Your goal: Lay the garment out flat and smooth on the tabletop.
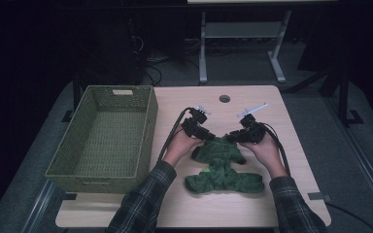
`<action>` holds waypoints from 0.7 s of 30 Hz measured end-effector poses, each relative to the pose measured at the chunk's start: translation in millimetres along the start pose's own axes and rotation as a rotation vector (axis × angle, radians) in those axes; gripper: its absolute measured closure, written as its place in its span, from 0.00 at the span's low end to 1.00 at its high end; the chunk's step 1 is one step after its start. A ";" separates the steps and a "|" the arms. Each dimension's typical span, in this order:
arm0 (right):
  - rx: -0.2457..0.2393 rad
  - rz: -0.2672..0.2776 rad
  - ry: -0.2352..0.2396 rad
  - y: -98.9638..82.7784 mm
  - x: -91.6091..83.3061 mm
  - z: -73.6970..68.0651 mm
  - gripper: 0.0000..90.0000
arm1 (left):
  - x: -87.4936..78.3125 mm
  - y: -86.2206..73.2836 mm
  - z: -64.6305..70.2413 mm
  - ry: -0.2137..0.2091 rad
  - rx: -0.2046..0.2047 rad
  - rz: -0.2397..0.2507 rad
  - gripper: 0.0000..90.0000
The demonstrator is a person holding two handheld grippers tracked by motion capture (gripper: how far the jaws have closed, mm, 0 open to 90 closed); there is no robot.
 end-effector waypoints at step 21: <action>-0.068 0.072 -0.090 3.8 -35.3 -4.7 0.96 | -40.8 4.5 6.2 0.049 0.067 0.111 0.97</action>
Point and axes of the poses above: each handheld gripper's, and its own axes: x roughly forward along the jaws, y roughly out of its top, z roughly to its right, the point moved 6 cm from there along x, roughly forward along the jaws, and after that the axes turned 4 degrees about -x, right-handed, at the moved point
